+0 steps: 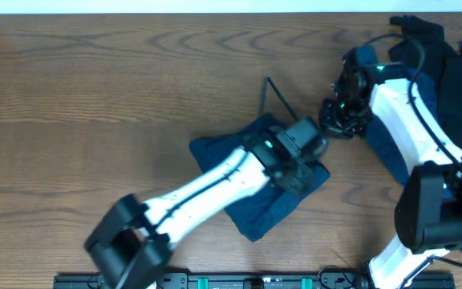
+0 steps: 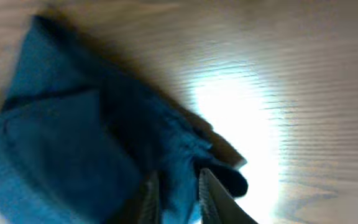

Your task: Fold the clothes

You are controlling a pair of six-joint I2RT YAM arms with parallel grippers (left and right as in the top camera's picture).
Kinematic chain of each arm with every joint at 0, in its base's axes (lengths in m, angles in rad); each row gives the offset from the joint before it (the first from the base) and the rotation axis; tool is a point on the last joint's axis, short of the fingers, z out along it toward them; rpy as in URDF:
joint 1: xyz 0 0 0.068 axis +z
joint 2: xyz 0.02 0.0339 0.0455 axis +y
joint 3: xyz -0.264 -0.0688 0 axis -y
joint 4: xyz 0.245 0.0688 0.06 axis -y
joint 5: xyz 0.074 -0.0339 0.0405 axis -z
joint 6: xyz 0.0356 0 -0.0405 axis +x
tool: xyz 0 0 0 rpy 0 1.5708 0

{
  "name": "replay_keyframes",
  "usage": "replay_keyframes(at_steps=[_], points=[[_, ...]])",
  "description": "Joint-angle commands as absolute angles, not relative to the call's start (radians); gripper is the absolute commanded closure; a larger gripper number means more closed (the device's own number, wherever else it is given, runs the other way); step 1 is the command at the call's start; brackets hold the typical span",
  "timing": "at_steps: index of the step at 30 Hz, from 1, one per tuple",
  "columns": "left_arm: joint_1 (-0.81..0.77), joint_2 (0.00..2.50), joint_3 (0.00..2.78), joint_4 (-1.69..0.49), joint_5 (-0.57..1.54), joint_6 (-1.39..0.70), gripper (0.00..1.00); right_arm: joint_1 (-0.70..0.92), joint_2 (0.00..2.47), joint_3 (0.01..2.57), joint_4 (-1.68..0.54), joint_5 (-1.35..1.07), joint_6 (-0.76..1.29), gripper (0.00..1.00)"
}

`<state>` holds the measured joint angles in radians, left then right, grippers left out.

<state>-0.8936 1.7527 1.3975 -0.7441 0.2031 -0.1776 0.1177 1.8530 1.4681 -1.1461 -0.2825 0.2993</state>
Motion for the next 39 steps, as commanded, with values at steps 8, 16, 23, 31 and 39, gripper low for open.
replay_keyframes(at_steps=[8,16,23,31,39], points=[[-0.602,1.396,1.447,-0.956,0.189,-0.17,0.19,0.14,1.845,1.483,-1.253,-0.559,-0.098,0.77],[-0.501,1.428,1.348,-0.993,0.191,-0.202,0.19,0.198,1.837,1.496,-1.459,-0.817,-0.387,0.83],[-0.493,1.579,1.308,-0.967,0.201,-0.209,0.2,0.323,1.837,1.415,-1.471,-0.695,-0.304,0.83],[-0.493,1.768,1.306,-0.918,0.236,-0.203,0.2,0.34,1.837,1.213,-1.348,-0.655,-0.257,0.82],[-0.489,1.958,1.305,-0.787,0.234,-0.177,0.2,0.334,1.839,1.041,-1.003,-0.354,0.101,0.71]])
